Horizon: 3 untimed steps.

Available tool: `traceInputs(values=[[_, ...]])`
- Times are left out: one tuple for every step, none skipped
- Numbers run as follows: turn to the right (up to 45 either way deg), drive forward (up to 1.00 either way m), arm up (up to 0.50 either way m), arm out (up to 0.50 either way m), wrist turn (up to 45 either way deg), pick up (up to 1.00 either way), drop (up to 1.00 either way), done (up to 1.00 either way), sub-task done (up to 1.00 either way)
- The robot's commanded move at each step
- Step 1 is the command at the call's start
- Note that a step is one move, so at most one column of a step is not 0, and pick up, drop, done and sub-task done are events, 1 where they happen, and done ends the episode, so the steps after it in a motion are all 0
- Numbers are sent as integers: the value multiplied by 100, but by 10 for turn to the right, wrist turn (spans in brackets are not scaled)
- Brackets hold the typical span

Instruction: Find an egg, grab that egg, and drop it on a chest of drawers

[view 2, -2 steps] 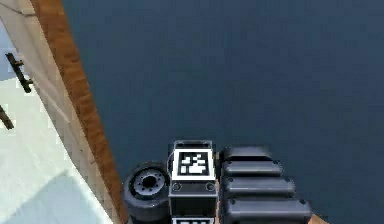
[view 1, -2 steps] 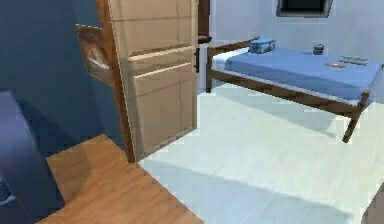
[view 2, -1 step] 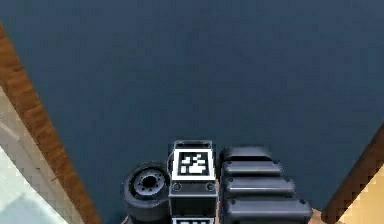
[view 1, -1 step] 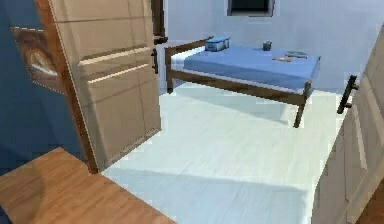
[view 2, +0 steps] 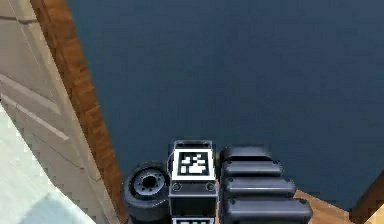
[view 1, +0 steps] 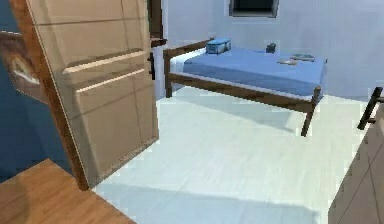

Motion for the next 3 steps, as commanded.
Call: traceInputs(values=[[120, 0, 0, 0, 0, 0, 0, 0, 0], [0, 100, 0, 0, 0, 0, 0, 0, 0], [60, 0, 0, 0, 0, 0, 0, 0, 0]])
